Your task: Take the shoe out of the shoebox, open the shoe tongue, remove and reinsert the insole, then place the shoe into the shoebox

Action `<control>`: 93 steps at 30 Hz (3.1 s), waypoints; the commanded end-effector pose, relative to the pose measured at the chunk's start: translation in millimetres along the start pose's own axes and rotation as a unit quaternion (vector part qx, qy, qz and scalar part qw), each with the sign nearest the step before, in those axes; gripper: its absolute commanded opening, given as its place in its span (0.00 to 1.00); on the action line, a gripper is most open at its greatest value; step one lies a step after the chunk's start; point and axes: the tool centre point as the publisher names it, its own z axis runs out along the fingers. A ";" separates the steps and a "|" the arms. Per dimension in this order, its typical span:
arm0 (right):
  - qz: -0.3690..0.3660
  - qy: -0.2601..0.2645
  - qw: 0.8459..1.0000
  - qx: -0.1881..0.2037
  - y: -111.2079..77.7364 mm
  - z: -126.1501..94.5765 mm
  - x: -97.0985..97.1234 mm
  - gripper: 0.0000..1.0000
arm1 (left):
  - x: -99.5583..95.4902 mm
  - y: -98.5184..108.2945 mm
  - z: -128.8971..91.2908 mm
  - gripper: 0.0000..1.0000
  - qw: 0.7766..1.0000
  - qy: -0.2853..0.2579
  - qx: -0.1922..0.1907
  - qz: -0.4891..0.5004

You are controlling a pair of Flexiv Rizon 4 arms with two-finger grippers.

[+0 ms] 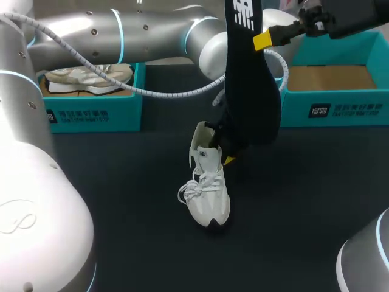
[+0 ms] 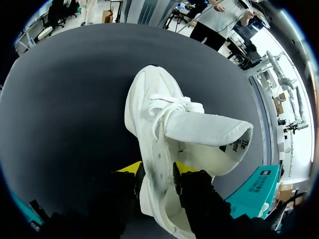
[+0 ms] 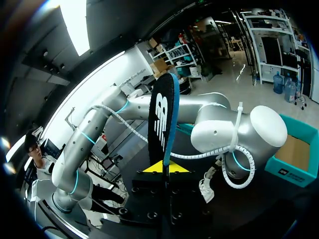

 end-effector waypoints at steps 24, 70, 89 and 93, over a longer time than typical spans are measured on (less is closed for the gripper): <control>0.001 0.000 1.000 0.002 2.9 3.1 -0.3 0.00 | 67.1 10.1 -87.0 1.00 0.944 -0.322 -0.072 -0.014; 0.232 0.067 0.969 0.049 55.3 -12.9 -81.5 0.00 | 102.0 -16.0 -202.4 1.00 0.755 -0.635 -0.155 0.045; 0.250 0.062 0.965 0.046 56.5 -13.0 -89.7 0.00 | 132.3 -40.6 -263.7 1.00 0.635 -0.741 -0.194 0.099; 0.290 0.058 0.955 0.018 59.6 2.2 -103.6 0.00 | 134.1 -44.9 -276.0 1.00 0.616 -0.751 -0.209 0.112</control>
